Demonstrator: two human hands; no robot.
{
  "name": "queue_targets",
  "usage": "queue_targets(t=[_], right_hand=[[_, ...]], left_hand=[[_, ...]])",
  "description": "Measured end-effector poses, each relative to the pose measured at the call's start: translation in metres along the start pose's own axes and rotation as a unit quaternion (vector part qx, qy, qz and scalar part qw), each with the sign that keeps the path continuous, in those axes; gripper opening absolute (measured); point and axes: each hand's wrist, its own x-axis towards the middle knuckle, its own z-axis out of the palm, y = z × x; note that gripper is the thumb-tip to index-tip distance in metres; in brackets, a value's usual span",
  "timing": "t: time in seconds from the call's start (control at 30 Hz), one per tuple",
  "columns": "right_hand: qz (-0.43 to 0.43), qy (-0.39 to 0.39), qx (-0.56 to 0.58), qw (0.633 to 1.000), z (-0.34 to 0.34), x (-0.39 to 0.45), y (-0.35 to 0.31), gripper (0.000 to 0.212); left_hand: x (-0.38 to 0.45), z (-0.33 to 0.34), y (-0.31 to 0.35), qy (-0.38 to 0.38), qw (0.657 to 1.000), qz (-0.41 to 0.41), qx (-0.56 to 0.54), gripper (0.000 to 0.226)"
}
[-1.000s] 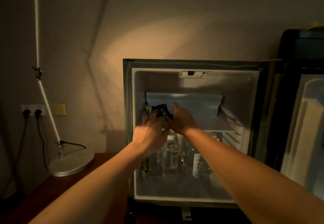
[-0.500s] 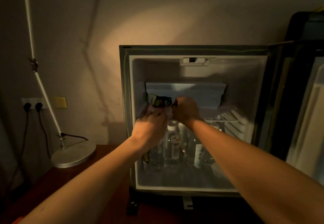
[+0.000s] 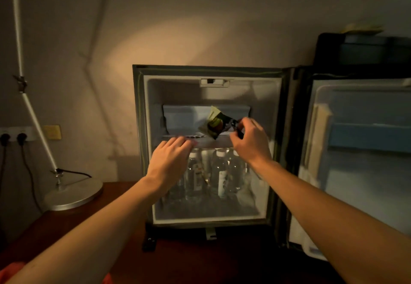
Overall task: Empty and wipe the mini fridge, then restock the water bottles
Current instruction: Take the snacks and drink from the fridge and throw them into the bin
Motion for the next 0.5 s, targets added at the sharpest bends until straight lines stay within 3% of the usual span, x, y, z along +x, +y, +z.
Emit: queue_targets(t=[0.17, 0.3, 0.5], right_hand=[[-0.025, -0.017, -0.027, 0.999, -0.043, -0.046, 0.009, 0.013], [-0.035, -0.029, -0.044, 0.998, -0.074, -0.080, 0.013, 0.032], [-0.034, -0.012, -0.088, 0.995, -0.123, -0.140, 0.019, 0.038]], left_hand=[[-0.009, -0.016, 0.039, 0.064, 0.997, 0.048, 0.006, 0.006], [-0.025, -0.029, 0.074, 0.060, 0.994, 0.086, -0.024, 0.018], [-0.055, -0.037, 0.128, 0.042, 0.980, 0.163, -0.105, 0.024]])
